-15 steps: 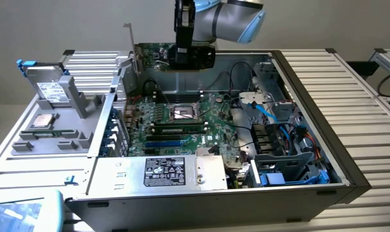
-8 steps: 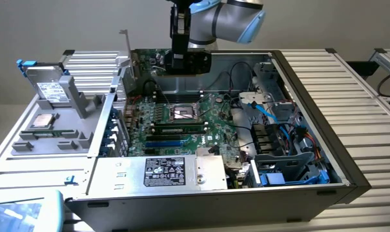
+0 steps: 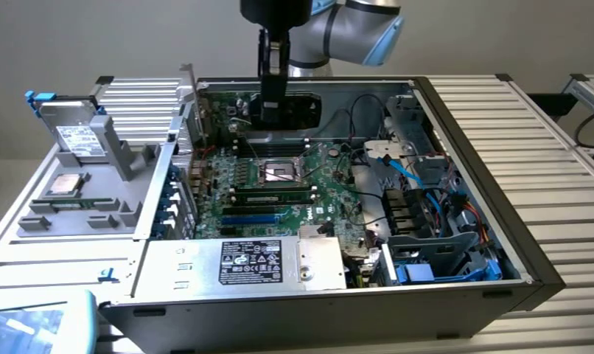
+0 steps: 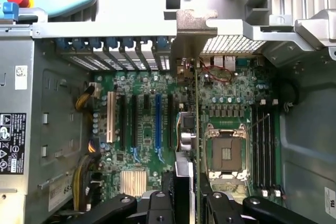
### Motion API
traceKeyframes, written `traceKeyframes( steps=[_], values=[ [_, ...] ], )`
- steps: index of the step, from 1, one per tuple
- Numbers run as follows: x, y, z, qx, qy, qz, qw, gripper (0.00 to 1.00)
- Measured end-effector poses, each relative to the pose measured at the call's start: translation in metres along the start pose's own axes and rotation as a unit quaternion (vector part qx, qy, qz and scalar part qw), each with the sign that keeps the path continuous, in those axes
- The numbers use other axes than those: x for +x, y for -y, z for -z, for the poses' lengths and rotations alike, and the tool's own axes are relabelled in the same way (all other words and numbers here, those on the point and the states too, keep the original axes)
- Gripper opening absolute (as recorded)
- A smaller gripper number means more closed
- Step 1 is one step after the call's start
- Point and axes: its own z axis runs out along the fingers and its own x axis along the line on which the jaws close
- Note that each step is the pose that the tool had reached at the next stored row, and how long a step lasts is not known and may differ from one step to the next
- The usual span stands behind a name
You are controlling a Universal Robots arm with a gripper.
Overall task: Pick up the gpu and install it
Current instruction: 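Insert the gpu into the slot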
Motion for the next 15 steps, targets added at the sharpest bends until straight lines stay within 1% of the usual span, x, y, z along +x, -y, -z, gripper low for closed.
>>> traceKeyframes(
  steps=[2, 10, 13, 15],
  values=[
    [0.003, 0.0, -0.0038, 0.0001, 0.0006, 0.0, 1.0, 0.28],
    [0.004, -0.0031, -0.0186, 0.0, 0.0003, 0.0, 1.0, 0.28],
    [0.004, -0.0055, -0.0225, 0.0, -0.0025, 0.0, 1.0, 0.28],
    [0.004, -0.0069, -0.0243, 0.0001, -0.0059, 0.0, 1.0, 0.28]
  ],
)
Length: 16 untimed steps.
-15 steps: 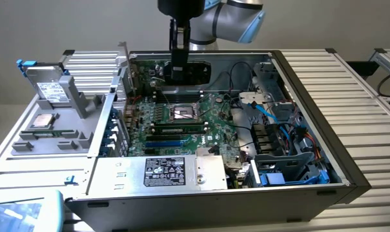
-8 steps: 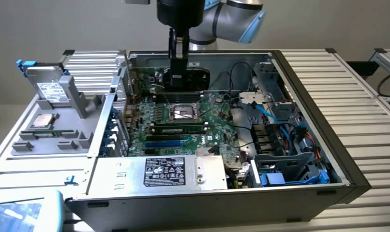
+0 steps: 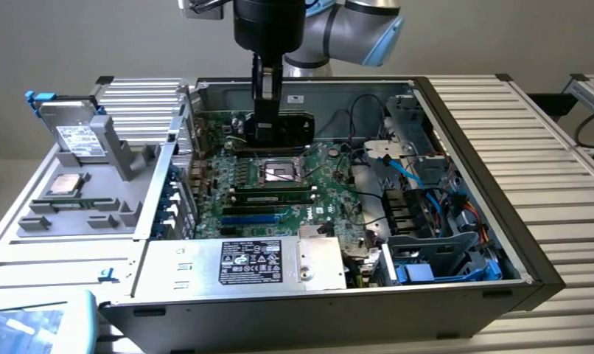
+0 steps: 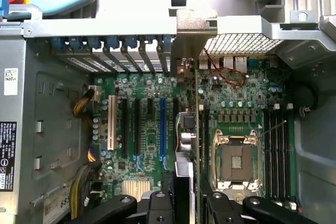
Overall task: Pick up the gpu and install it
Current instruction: 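Insert the gpu into the slot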
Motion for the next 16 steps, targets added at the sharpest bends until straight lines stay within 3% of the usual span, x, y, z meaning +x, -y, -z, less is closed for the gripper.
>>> traceKeyframes(
  steps=[2, 16],
  values=[
    [0.0, -0.0012, -0.0023, 0.0001, -0.0028, 0.0, 1.0, 0.28],
    [0.008, -0.0029, -0.0284, -0.0007, -0.0029, 0.0, 1.0, 0.28]
  ],
)
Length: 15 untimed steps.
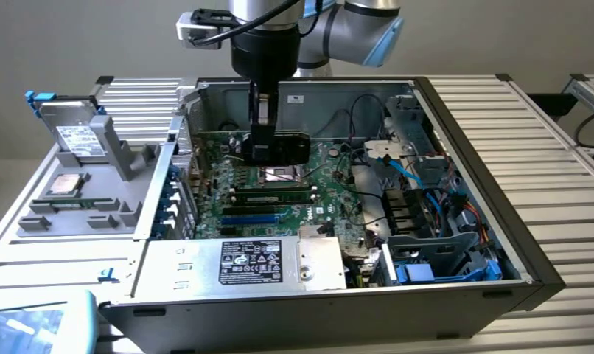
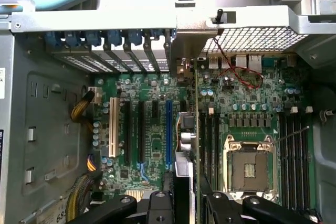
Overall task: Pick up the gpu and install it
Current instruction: 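Insert the gpu into the slot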
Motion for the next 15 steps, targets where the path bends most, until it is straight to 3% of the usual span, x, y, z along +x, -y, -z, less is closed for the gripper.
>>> traceKeyframes(
  steps=[10, 15],
  values=[
    [0.007, -0.0009, -0.0186, -0.0016, 0.0001, -0.002, 1.0, 0.28],
    [0.011, -0.0003, -0.0259, -0.0054, 0.0003, -0.005, 1.0, 0.28]
  ],
)
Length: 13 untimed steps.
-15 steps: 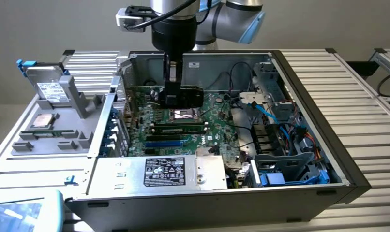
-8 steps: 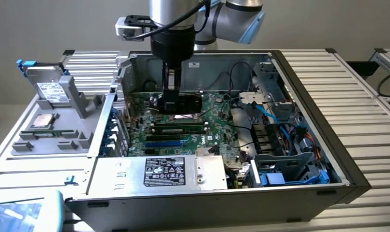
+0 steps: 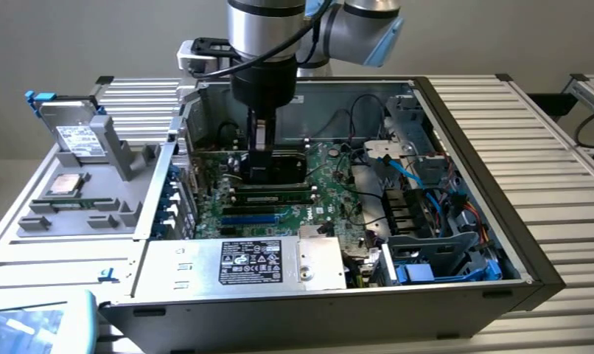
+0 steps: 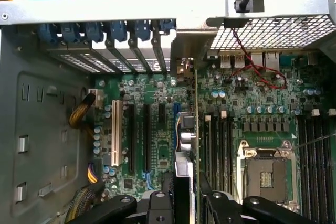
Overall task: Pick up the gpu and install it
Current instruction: 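Insert the gpu into the slot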
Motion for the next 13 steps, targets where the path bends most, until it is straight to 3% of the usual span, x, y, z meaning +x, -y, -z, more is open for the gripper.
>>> traceKeyframes(
  steps=[3, 13],
  values=[
    [0.003, 0.0005, -0.0045, -0.0016, 0.0003, -0.004, 1.0, 0.28],
    [0.01, 0.0022, -0.023, -0.0018, 0.0017, -0.008, 1.0, 0.28]
  ],
)
